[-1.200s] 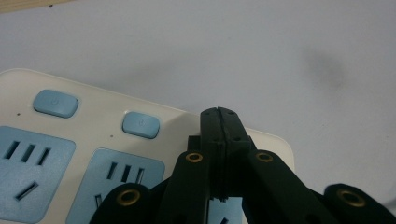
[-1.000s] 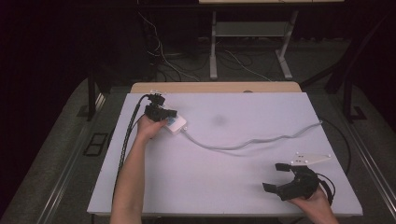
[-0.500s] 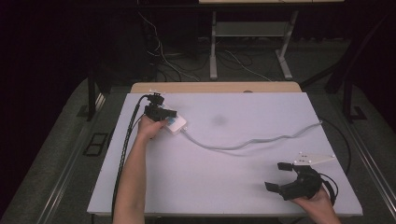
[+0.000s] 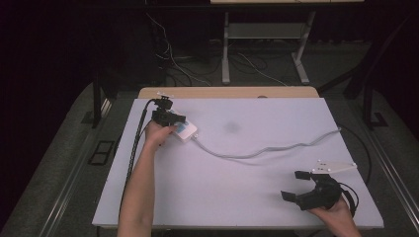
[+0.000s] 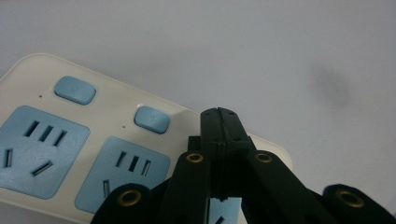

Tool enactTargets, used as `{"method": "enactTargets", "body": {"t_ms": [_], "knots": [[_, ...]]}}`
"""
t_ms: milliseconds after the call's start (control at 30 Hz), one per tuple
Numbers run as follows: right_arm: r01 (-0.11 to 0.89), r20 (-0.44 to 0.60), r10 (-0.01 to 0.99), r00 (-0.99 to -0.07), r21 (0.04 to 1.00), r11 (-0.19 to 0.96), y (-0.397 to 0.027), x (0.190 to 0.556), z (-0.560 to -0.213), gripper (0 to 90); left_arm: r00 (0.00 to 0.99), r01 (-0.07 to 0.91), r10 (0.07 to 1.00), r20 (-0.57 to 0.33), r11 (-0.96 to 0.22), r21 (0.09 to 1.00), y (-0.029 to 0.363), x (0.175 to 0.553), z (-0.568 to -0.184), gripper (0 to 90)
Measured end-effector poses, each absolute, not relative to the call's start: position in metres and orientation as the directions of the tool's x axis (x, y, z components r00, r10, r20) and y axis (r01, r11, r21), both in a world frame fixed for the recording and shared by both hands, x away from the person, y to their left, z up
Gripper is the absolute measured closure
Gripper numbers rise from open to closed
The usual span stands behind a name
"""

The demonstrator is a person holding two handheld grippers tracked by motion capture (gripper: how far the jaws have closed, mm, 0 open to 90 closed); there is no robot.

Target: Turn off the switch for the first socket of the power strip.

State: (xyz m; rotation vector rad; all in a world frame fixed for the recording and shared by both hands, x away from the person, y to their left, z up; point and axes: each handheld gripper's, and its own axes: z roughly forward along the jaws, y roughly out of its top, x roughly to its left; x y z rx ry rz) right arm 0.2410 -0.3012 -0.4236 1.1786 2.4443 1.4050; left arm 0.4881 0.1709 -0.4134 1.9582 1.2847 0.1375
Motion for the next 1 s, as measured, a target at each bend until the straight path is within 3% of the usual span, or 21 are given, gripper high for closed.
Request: {"method": "enactTargets", "body": {"t_ms": [633,867,1000], "knots": [[0.576,0.287,0.662,-0.693,0.772,0.269,-0.304,0.241,-0.422,0.4,0.543,0.641,0.796,-0.267,-0.187,0.745,0.179,0.462,-0.374,88.7],[0.58,0.294,0.663,-0.688,0.773,0.259,-0.303,0.243,-0.423,0.4,0.558,0.611,0.789,-0.259,-0.18,0.771,0.183,0.444,-0.362,83.6],[0.578,0.293,0.663,-0.688,0.774,0.258,-0.303,0.243,-0.423,0.4,0.584,0.582,0.774,-0.247,-0.187,0.791,0.184,0.433,-0.355,72.5]]}}
